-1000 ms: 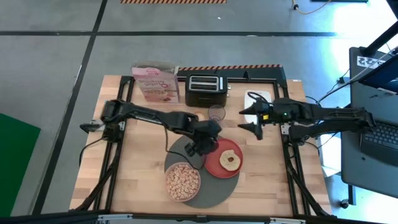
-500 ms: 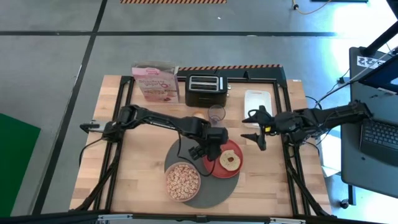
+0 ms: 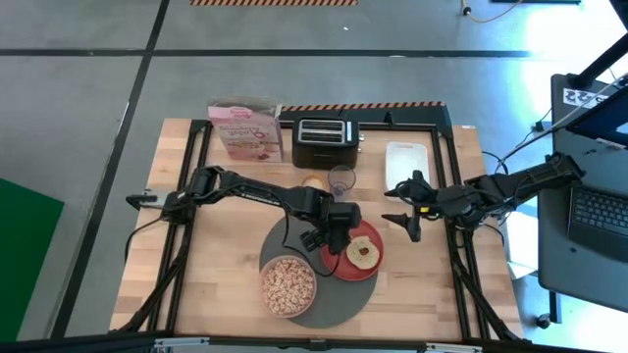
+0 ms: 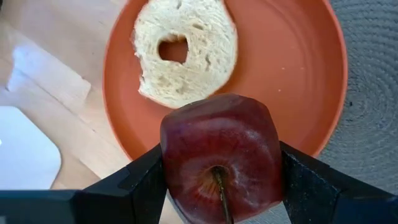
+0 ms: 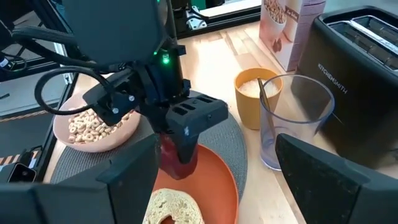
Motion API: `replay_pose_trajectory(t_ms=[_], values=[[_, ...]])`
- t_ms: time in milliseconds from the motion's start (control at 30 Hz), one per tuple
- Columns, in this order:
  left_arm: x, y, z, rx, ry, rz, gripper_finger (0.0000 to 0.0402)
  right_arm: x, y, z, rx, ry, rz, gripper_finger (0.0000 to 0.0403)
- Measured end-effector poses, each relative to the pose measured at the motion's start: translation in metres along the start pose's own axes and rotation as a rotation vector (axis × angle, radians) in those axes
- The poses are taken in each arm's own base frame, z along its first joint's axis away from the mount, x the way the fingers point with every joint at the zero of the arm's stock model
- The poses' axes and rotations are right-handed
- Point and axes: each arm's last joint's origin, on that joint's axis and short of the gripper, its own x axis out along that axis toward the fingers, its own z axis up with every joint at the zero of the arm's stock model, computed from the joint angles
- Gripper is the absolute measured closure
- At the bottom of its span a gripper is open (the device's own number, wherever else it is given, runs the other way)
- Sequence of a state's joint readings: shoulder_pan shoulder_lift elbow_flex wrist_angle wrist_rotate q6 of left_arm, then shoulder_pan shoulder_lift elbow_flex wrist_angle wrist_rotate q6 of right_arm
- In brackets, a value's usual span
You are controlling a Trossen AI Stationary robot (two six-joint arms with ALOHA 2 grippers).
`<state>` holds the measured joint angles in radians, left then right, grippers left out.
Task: Arrange a breakfast setting
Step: Put the apple on the red plate
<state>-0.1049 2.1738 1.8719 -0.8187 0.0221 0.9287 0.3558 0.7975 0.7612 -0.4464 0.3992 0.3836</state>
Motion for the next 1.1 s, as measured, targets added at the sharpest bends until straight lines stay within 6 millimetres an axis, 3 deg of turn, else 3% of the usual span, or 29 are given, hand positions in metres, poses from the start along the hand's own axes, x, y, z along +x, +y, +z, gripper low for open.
replay_pose_trajectory(t_ms=[267, 567, 800, 1100], values=[[0.028, -0.003, -0.002, -0.004, 0.009, -0.041, 0.0158, 0.0, 0.0, -0.001, 0.016, 0.005, -0.003, 0.0084], [0.029, 0.0, -0.006, -0.036, 0.029, -0.023, 0.0157, -0.002, 0.005, -0.003, 0.023, 0.011, 0.028, 0.0084], [0.029, -0.001, -0.007, -0.071, 0.032, -0.026, 0.0088, -0.002, 0.005, -0.002, 0.021, 0.004, 0.013, 0.0084], [0.03, -0.001, -0.007, -0.084, 0.038, -0.023, 0.0076, -0.002, 0.004, -0.004, 0.005, 0.022, 0.005, 0.0084]])
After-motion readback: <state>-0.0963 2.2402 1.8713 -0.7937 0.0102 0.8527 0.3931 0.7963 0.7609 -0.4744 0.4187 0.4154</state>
